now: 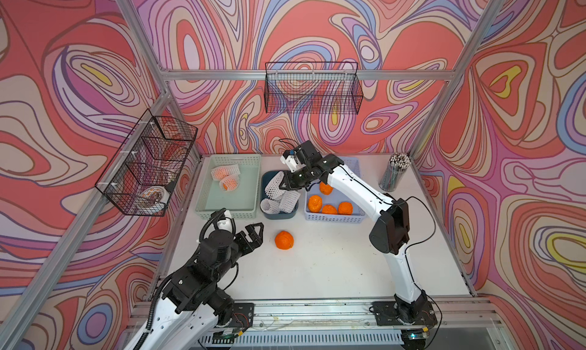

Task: Remove foam nets from oranges
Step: Place the foam net into the storage box.

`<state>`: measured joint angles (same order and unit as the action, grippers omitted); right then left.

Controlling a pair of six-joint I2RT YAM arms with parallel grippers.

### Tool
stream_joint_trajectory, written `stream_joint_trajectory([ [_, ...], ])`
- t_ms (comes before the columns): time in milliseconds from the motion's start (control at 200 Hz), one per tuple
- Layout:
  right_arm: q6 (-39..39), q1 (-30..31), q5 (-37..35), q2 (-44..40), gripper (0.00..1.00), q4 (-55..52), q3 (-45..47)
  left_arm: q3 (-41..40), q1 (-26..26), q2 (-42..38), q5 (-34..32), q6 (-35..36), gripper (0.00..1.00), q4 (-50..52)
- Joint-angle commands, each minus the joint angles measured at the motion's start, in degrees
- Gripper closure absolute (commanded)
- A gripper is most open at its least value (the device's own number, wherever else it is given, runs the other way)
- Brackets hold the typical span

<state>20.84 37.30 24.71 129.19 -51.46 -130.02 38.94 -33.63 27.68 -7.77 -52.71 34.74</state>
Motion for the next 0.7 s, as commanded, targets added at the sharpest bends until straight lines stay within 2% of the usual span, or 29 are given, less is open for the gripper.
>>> stream_joint_trajectory([
  [0, 1.7, -1.9, -1.3, 2.9, 0.85, -1.3, -3.0, 1.9, 0.4, 1.4, -0.5, 2.3, 0.07, 3.5],
  [255, 7.7, -5.1, 2.9, 7.5, 0.84, 9.2, -3.3, 2.3, 0.4, 2.0, 1.0, 1.9, 0.07, 3.1],
  [391, 11.7, -5.5, 6.0, 9.8, 0.79, 14.4, -4.1, 2.7, 0.4, 1.9, 0.3, 2.0, 0.07, 3.9],
  [611, 15.0, -5.7, 9.6, 14.4, 0.73, 13.6, -7.0, 2.5, 0.4, 0.9, -0.4, 1.5, 0.07, 4.8],
  [696, 14.7, -5.8, 9.9, 14.2, 0.67, 12.8, -6.3, 2.2, 0.4, 0.6, -0.5, 1.2, 0.07, 5.1],
])
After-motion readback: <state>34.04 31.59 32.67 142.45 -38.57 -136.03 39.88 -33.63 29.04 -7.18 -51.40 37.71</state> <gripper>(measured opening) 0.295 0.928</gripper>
